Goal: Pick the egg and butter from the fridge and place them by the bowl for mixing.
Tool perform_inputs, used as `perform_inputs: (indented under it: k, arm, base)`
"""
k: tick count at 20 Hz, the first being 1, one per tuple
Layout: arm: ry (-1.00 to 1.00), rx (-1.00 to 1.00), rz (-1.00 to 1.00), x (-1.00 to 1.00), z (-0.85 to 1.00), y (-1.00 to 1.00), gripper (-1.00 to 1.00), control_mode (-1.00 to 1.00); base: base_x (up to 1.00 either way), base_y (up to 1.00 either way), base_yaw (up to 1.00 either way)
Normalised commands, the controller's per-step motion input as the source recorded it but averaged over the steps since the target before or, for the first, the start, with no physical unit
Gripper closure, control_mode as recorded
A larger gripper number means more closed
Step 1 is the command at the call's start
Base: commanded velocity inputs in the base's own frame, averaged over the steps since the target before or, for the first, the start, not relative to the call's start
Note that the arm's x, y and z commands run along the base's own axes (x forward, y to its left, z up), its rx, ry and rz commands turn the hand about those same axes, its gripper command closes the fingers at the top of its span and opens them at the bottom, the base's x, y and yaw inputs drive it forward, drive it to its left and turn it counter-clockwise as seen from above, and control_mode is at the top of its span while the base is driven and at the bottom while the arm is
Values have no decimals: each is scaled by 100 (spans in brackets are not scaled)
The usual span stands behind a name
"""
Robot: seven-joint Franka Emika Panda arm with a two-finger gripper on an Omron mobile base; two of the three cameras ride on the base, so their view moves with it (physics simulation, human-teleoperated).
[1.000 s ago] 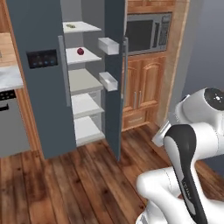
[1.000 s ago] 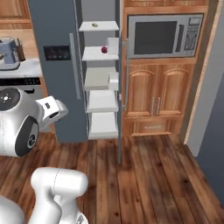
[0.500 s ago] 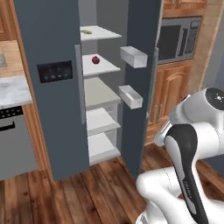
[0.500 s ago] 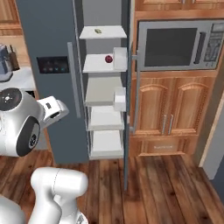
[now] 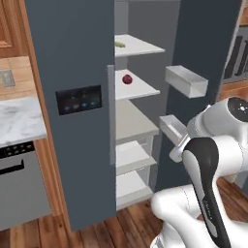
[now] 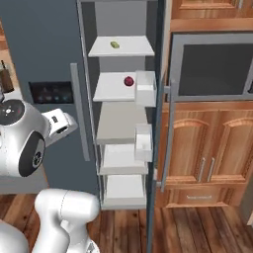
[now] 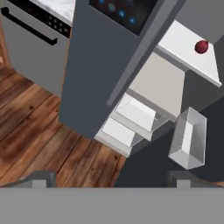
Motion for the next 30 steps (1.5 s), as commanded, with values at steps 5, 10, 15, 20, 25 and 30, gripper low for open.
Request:
perform_inputs:
  k: [5,10,15,20,25,30]
  arm:
    - [0,0,0,0,0,0,-100,100]
    - [0,0,0,0,0,0,-100,100]
    - [0,0,0,0,0,0,-100,100]
    - [0,0,0,0,0,0,-100,100]
    - [0,0,0,0,0,0,-100,100]
    - [0,0,0,0,0,0,-100,100]
  base:
    - [100,-4,0]
    - [100,-13,0]
    - [50,-60,2]
    - [0,-2,1]
    - [52,5,0]
    - [51,1,-1]
